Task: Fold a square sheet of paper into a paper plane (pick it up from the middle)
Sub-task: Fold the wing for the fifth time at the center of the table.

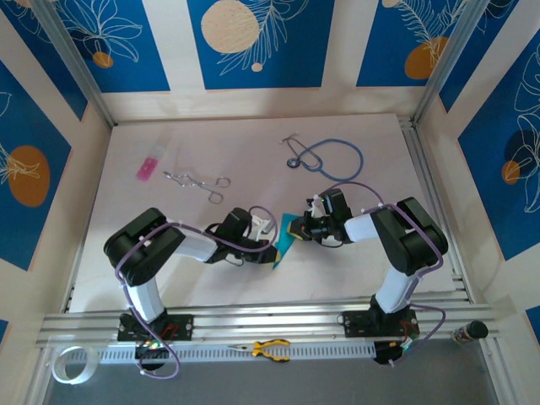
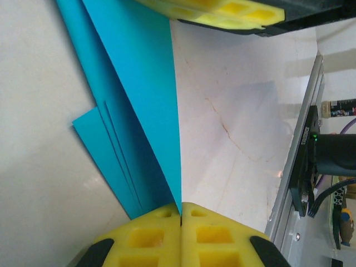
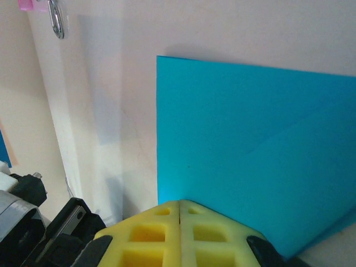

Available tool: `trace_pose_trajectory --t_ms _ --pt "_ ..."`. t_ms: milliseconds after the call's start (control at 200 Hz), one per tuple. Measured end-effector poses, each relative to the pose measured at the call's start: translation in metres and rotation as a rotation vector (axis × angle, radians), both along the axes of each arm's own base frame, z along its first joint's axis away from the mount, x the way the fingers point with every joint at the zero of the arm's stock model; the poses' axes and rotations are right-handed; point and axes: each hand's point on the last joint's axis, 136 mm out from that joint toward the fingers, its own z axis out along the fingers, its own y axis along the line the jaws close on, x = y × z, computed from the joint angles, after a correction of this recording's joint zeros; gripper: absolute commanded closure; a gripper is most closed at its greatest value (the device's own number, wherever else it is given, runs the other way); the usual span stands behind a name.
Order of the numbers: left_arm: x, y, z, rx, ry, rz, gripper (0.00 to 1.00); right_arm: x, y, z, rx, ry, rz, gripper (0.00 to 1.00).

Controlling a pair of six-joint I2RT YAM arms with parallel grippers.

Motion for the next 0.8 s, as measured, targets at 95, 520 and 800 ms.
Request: trace_pose_trajectory --t_ms 95,520,800 --pt "-0.003 0.001 0.0 0.006 -0.01 -0.025 0.93 0.0 0.0 0.0 -0.002 0.005 0.001 0.95" --pt "-0.015 0.004 0.004 0.007 0.013 -0.077 0.96 0.0 0.001 -0.001 -0.008 0.026 0.005 0.95" --pt "-0.029 0.011 -0.002 0.03 0.034 -0.146 1.0 0.0 0.001 -0.001 -0.01 0.032 0.005 0.95"
